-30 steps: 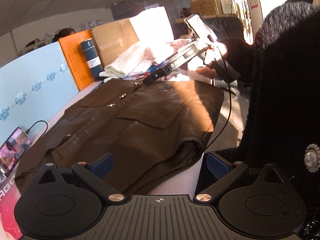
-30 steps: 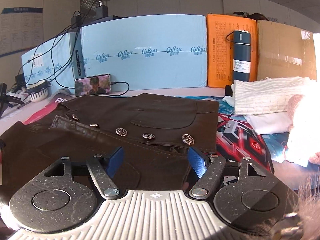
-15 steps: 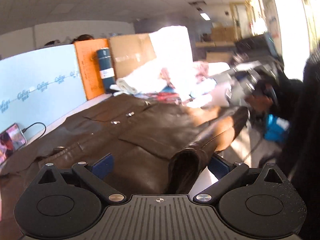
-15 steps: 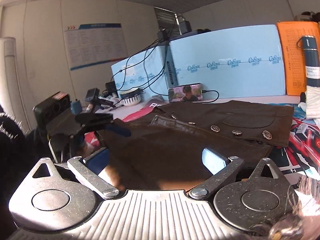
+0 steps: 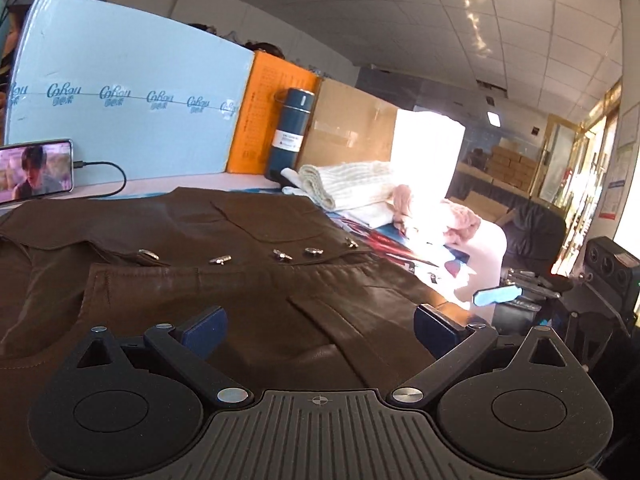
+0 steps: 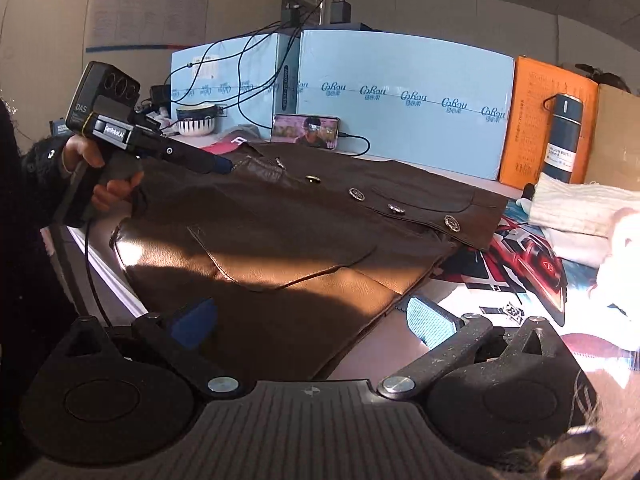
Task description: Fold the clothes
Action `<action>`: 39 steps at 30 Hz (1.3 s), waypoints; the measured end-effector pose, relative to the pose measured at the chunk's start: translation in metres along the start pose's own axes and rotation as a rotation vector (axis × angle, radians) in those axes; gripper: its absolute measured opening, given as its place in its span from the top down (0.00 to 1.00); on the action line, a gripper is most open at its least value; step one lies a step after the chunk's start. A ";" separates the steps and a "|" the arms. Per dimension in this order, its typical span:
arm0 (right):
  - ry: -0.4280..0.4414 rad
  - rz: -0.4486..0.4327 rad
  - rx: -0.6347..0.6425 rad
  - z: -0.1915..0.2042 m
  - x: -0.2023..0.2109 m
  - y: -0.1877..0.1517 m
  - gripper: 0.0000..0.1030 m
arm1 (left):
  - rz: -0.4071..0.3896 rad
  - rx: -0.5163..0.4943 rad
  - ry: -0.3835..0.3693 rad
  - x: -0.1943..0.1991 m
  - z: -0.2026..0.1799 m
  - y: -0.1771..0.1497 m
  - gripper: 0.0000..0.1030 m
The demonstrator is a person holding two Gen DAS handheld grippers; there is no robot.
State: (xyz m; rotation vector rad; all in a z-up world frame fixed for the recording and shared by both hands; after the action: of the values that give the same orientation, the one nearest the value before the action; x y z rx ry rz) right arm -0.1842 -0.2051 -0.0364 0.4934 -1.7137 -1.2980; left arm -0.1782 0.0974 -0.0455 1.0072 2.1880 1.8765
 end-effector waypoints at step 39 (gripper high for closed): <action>0.142 -0.202 -0.190 -0.033 0.024 0.020 0.00 | -0.024 -0.145 0.146 -0.009 -0.041 -0.008 0.00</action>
State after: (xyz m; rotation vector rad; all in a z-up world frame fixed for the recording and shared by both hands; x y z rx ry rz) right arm -0.1650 -0.2338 -0.0073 0.6435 -1.4350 -1.5155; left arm -0.1931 0.0579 -0.0457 0.8400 2.0889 2.1243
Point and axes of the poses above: each gripper's, at about its wrist camera, not at the fingertips, and x roughly against the way its jaws point, z to its left, y to its top, the point moved 6 cm from there along -x, roughly the way its jaws point, and after that the axes turned 3 degrees about -y, right-handed, at the moved point
